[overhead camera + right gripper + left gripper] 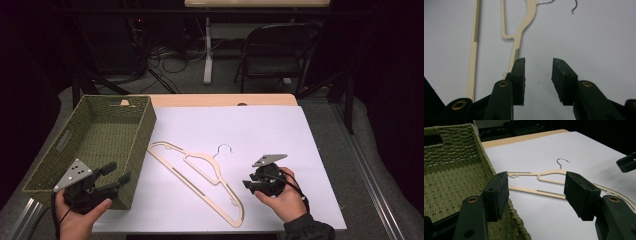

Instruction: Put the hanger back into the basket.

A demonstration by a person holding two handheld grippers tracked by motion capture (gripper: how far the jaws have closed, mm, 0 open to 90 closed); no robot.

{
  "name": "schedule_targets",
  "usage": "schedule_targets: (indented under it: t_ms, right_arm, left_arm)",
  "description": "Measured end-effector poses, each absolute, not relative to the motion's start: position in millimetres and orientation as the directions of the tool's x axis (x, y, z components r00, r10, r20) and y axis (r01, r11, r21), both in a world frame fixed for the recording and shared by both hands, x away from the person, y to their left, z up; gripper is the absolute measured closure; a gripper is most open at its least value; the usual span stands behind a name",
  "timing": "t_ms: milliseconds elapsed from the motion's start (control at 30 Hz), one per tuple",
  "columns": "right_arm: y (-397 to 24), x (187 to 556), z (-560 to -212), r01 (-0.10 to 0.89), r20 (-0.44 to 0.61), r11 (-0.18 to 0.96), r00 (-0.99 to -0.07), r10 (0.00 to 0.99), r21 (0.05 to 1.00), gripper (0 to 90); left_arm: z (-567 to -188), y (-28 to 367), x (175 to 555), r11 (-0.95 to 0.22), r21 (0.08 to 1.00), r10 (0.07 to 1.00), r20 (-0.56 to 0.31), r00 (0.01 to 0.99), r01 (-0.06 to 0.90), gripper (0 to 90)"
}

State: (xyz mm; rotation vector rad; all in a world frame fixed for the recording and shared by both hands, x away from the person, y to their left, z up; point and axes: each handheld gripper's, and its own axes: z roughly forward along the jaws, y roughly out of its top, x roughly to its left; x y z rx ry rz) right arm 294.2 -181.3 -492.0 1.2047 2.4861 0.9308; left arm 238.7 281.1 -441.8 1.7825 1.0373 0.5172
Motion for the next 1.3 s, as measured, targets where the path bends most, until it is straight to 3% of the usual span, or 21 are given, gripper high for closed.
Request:
schedule_targets:
  t_ms: [133, 167, 567, 600, 767, 1133, 1167, 1200, 1300]
  right_arm:
    - [-168.6, 295.8, -499.3, 0.605, 0.079, 0.45, -0.649, 0.757, 0.657, 64.1]
    - [-167.3, 295.8, -497.4, 0.623, 0.077, 0.48, -0.655, 0.752, 0.618, 64.3]
    - [-150.0, 299.4, -516.5, 0.636, 0.114, 0.475, -0.662, 0.741, 0.608, 66.8]
    - [-149.4, 300.7, -515.0, 0.657, 0.113, 0.509, -0.666, 0.737, 0.556, 66.8]
    - [-138.8, 306.4, -529.0, 0.646, 0.116, 0.491, -0.665, 0.737, 0.585, 66.7]
    - [-125.8, 315.9, -537.2, 0.668, 0.105, 0.526, -0.665, 0.74, 0.526, 67.5]
    - [-124.0, 316.4, -541.0, 0.658, 0.11, 0.503, -0.661, 0.742, 0.56, 67.6]
    - [-124.4, 316.7, -538.1, 0.671, 0.104, 0.53, -0.665, 0.739, 0.519, 67.8]
    - [-122.8, 318.0, -538.6, 0.668, 0.104, 0.54, -0.673, 0.733, 0.512, 68.0]
  left_arm:
    - [-442.7, 275.6, 239.1, -0.174, 0.892, 0.823, -0.1, 0.559, 0.417, 36.9]
    - [-442.7, 275.6, 239.1, -0.174, 0.892, 0.823, -0.1, 0.559, 0.417, 36.9]
    - [-445.9, 269.3, 239.5, -0.187, 0.888, 0.812, -0.101, 0.575, 0.42, 36.9]
    - [-446.3, 269.0, 239.7, -0.186, 0.888, 0.812, -0.102, 0.575, 0.42, 36.9]
    - [-447.4, 268.4, 239.6, -0.188, 0.887, 0.811, -0.103, 0.576, 0.423, 36.9]
    - [-448.5, 271.6, 239.5, -0.182, 0.886, 0.814, -0.108, 0.57, 0.427, 36.9]
    - [-448.7, 271.9, 239.5, -0.182, 0.885, 0.816, -0.107, 0.568, 0.428, 36.9]
    - [-449.0, 272.3, 239.6, -0.182, 0.885, 0.814, -0.109, 0.57, 0.429, 36.9]
    - [-449.2, 272.6, 239.5, -0.181, 0.886, 0.814, -0.109, 0.57, 0.427, 36.9]
